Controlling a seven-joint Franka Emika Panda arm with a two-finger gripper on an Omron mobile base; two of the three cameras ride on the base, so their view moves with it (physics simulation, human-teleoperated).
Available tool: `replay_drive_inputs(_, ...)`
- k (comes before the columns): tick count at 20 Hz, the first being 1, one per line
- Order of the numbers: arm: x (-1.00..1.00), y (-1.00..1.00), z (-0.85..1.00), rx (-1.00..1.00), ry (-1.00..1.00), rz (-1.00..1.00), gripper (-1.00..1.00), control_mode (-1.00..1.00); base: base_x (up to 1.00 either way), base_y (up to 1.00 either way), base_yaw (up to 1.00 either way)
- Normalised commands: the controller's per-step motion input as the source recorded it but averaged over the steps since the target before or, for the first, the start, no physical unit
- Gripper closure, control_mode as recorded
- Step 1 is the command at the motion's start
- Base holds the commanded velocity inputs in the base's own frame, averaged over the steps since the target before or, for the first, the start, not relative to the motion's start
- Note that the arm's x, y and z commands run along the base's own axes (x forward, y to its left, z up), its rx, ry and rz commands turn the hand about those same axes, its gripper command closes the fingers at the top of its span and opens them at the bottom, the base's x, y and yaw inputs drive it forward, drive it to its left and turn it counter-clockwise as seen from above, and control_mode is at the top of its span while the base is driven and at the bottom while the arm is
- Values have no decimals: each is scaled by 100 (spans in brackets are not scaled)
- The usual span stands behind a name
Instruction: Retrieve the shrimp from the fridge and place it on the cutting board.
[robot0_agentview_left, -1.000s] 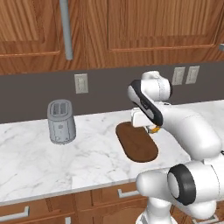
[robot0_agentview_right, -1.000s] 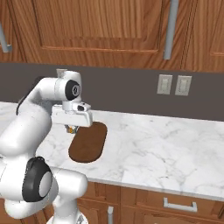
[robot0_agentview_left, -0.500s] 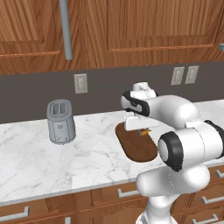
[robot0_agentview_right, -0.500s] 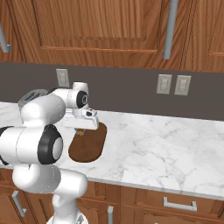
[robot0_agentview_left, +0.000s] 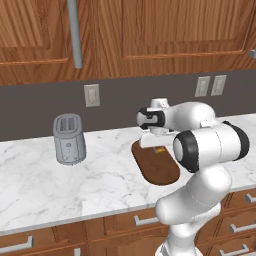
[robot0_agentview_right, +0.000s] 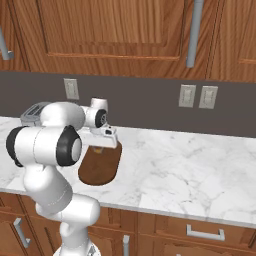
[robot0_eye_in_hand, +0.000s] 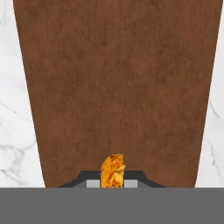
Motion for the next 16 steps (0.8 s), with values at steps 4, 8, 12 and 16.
replay_drive_inputs(4,2,-10,-44,7,-28,5,100,-100,0,0,0)
replay_drive_inputs(8,0,-2,-32,5,-30,3,100,-100,0,0,0)
replay_drive_inputs(12,1,0,-24,0,-13,0,100,-100,0,0,0)
replay_drive_inputs(16,6,0,-16,0,0,0,100,-100,0,0,0)
